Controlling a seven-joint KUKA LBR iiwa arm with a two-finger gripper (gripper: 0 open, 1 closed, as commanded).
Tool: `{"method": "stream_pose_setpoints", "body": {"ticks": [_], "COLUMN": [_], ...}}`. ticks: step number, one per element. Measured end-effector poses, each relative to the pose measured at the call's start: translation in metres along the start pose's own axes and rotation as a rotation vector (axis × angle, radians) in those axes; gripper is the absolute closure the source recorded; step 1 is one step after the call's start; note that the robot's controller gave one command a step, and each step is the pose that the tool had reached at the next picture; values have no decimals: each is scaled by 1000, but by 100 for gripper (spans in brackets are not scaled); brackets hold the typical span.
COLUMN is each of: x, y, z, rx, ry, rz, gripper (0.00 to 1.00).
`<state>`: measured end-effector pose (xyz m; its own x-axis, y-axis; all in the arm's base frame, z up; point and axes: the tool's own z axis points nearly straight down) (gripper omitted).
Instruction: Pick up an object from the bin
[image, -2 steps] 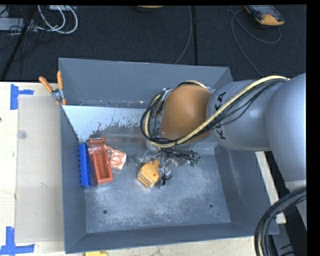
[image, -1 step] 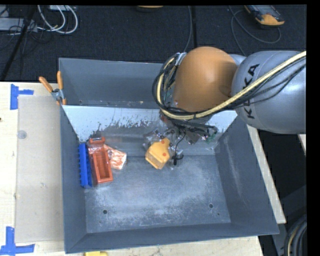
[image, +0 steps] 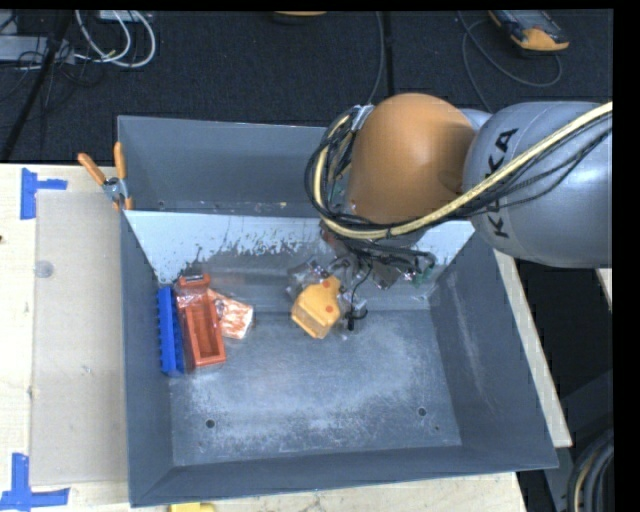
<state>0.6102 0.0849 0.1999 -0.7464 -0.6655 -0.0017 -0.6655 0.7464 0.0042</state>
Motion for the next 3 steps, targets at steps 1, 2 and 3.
{"method": "stream_pose_setpoints", "body": {"ticks": [1,2,3], "x": [0,0,1], "y": [0,0,0], "z": [0,0,35], "rx": [0,0,2], "ry": [0,0,-3], "rz": [1,2,98], "gripper": [100,100,100]}}
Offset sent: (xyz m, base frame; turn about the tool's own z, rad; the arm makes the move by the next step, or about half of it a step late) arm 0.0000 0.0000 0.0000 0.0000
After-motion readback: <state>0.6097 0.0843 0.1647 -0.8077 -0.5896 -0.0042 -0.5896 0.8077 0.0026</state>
